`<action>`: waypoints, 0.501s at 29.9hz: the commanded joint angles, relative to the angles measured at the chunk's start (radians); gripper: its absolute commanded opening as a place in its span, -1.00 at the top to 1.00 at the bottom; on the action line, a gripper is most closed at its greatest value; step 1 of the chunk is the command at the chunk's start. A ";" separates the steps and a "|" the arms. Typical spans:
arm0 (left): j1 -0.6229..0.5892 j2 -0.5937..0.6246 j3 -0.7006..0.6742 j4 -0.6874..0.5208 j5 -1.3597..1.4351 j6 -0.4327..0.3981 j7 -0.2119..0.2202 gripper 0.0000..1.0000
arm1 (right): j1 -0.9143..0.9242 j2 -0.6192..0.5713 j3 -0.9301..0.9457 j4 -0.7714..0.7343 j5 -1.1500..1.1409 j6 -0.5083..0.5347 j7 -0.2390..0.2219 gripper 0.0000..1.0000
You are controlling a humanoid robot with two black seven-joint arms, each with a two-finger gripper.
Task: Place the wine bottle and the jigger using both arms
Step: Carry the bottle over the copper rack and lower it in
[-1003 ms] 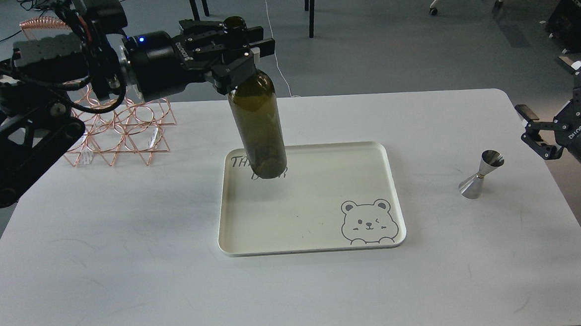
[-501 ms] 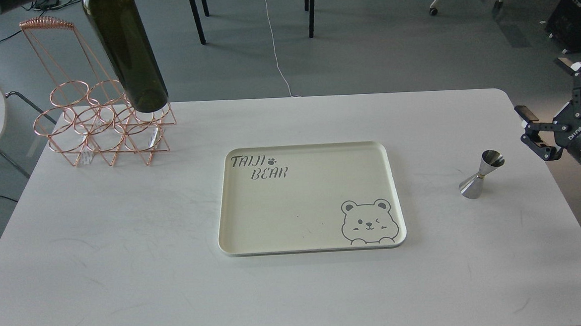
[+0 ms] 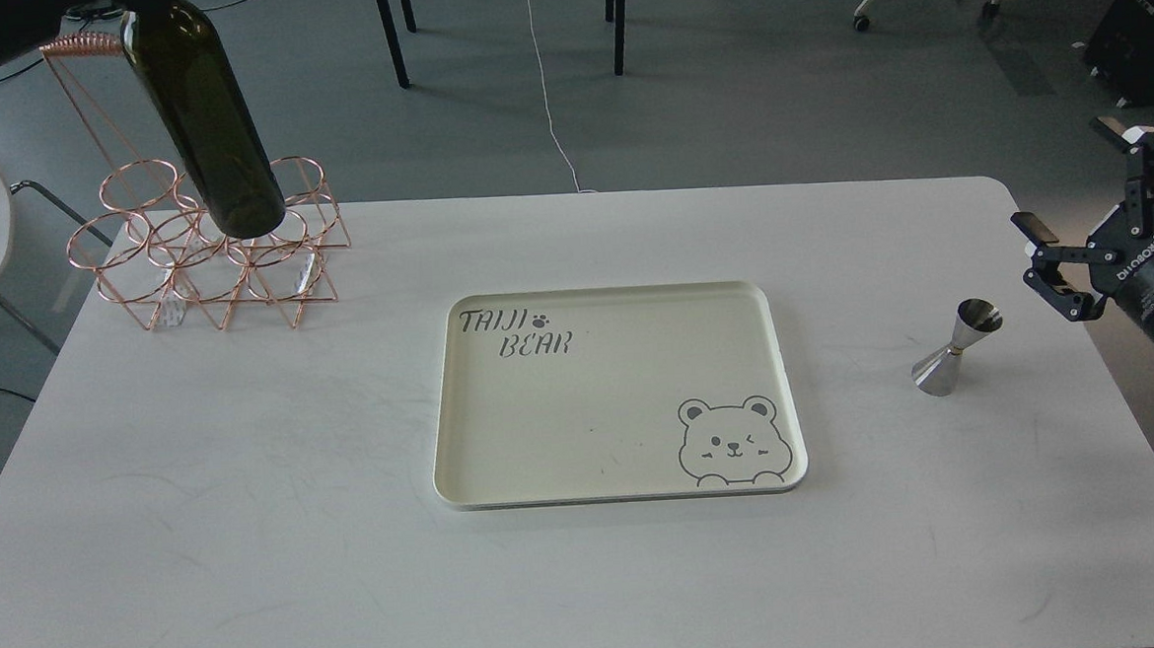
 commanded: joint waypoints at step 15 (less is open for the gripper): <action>0.013 -0.007 0.030 0.032 -0.013 0.029 0.000 0.83 | 0.000 0.000 0.000 0.002 0.000 0.000 0.000 -0.97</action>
